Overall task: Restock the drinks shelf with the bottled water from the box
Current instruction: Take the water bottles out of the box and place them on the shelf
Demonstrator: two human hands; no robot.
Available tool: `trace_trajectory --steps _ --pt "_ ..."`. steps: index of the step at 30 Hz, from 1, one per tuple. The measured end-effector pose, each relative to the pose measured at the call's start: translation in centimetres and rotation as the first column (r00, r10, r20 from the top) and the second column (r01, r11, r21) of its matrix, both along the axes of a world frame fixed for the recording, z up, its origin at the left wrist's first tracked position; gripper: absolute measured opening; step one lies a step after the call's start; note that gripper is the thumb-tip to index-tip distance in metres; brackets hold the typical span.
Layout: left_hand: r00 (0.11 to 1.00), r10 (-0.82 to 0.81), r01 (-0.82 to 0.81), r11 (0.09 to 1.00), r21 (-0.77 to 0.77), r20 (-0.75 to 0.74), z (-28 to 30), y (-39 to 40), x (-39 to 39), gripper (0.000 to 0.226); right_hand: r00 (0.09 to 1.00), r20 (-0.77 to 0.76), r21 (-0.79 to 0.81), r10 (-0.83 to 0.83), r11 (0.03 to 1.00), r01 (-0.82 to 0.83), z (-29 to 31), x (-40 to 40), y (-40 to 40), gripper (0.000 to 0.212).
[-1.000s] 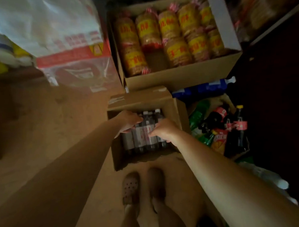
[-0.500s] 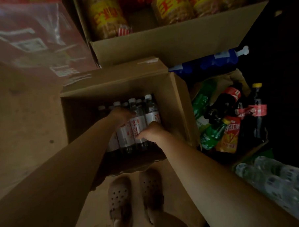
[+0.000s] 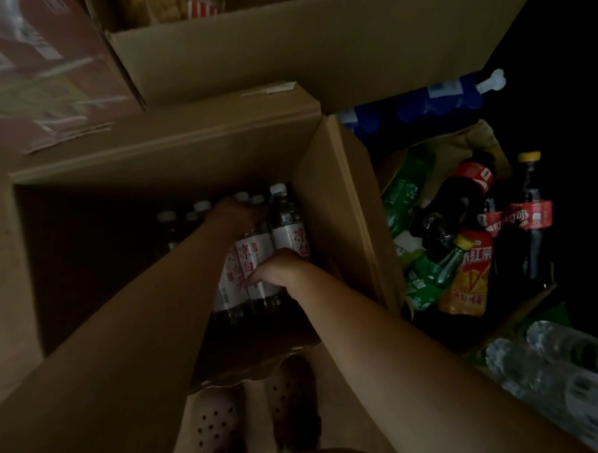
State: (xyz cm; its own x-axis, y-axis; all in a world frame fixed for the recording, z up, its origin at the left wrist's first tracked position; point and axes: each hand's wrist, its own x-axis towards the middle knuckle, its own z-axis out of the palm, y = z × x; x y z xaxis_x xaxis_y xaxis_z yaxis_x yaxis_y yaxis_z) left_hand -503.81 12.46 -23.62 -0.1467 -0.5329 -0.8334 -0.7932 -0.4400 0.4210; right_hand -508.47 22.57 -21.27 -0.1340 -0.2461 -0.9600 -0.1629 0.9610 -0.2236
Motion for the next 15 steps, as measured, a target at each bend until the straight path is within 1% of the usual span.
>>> trace_trajectory --steps 1,3,6,7,9,11,13,15 --pt "1.000 0.007 -0.007 1.000 -0.019 0.022 -0.2 -0.1 0.0 0.048 1.000 0.018 0.007 0.004 1.000 -0.004 -0.3 -0.1 -0.1 0.053" --pt "0.999 -0.013 0.014 1.000 -0.009 0.044 -0.1 -0.1 -0.2 0.051 0.999 0.053 0.027 -0.001 1.000 -0.001 -0.5 -0.2 -0.2 0.056" --pt "0.998 0.054 -0.054 0.999 0.003 0.013 -0.3 -0.5 -0.1 0.052 0.997 0.048 0.030 -0.059 0.998 0.058 -0.5 -0.4 -0.1 0.055" --pt "0.998 0.060 -0.060 0.998 0.000 0.007 -0.3 -0.3 0.0 0.048 0.995 0.036 0.029 -0.098 0.995 0.097 -0.6 -0.3 0.1 0.055" --pt "0.996 0.068 -0.069 0.998 -0.012 -0.050 -0.2 0.1 0.1 0.037 0.985 0.009 0.033 -0.172 0.985 0.172 -0.5 -0.2 0.6 0.058" --pt "0.991 0.065 -0.068 0.997 -0.023 -0.116 0.5 0.6 0.0 0.040 0.980 -0.002 0.041 -0.200 0.979 0.200 -0.1 -0.1 0.9 0.061" --pt "0.986 0.002 -0.016 0.997 -0.081 -0.164 1.5 1.2 0.0 0.044 0.980 0.000 0.041 -0.201 0.979 0.201 0.5 -0.1 1.5 0.063" --pt "0.982 -0.059 0.031 0.988 -0.154 -0.181 2.8 1.8 0.3 0.044 0.977 0.008 0.029 -0.211 0.977 0.211 1.0 0.0 2.1 0.061"
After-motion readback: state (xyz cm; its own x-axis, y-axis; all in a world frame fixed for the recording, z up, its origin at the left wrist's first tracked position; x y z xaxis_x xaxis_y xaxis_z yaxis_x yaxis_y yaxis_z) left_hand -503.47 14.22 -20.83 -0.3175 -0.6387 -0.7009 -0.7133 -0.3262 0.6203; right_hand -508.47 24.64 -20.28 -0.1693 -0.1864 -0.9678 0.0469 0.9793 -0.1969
